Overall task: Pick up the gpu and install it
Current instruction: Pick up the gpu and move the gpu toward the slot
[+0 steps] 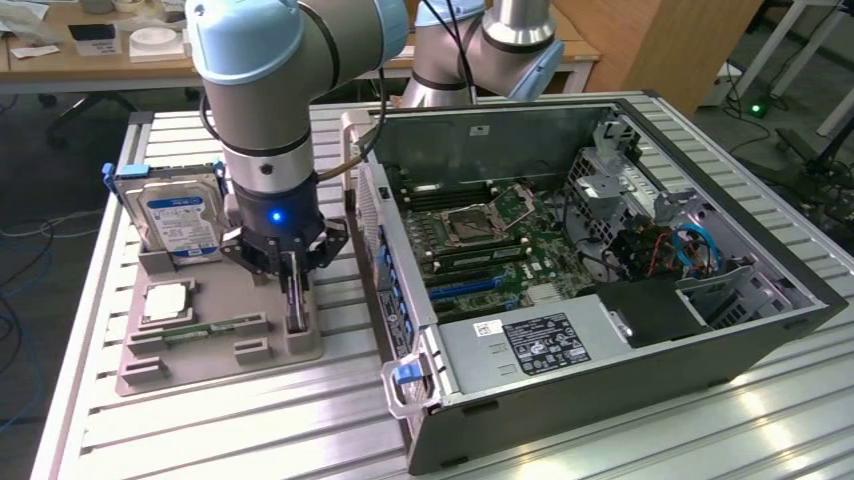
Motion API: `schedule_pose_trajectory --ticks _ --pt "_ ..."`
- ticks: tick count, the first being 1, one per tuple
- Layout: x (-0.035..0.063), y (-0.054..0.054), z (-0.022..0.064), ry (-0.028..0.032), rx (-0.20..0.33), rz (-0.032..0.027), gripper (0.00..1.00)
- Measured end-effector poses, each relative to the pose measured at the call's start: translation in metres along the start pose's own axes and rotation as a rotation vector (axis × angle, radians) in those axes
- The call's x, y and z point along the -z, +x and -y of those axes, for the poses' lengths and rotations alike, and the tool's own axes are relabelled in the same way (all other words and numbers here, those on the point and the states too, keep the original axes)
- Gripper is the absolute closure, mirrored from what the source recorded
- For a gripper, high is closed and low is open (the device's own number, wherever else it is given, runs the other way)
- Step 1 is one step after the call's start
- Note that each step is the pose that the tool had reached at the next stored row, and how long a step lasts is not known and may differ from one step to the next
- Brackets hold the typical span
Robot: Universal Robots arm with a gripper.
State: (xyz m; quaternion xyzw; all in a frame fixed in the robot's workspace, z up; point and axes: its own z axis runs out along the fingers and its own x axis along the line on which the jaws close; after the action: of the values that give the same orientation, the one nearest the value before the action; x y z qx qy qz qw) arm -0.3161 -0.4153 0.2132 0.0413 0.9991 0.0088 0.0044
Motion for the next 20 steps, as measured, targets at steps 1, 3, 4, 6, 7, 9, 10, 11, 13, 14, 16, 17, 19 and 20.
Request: schedule_pose_trajectory --ticks 1,3,4,6,7,9,10,11,13,14,16,17,19,20 --pt "0.0 0.0 0.0 0.0 0.0 0.0 0.72" --pt "0.0011 0.0 0.0 0.0 0.0 0.0002 0.72" --pt "0.0037 0.0 -0.0001 0.0001 0.0 -0.0003 0.72" --pt "0.0103 0.0 -0.0002 0.0001 0.0 -0.0006 0.72" --pt "0.0141 0.0 -0.0003 0.0002 0.0 -0.0006 0.72" --pt "0.0206 0.0 -0.0004 0.0002 0.0 -0.0008 0.72" --pt "0.0241 0.0 -0.0005 0.0001 0.0 -0.0007 0.72" --pt "0.028 0.0 -0.0005 0.0001 0.0 -0.0008 0.72" --pt "0.0366 0.0 -0.0007 0.0002 0.0 -0.001 0.72" --pt "0.0405 0.0 -0.0007 0.0001 0.0 -0.0009 0.72" --pt "0.0486 0.0 -0.0009 0.0001 0.0 -0.0009 0.72" --pt "0.0531 0.0 -0.001 0.0001 0.0 -0.0009 0.72" --pt "0.0621 0.0 -0.0011 0.0001 0.0 -0.0009 0.72" --pt "0.0666 0.0 -0.0012 0.0001 0.0 -0.0009 0.72"
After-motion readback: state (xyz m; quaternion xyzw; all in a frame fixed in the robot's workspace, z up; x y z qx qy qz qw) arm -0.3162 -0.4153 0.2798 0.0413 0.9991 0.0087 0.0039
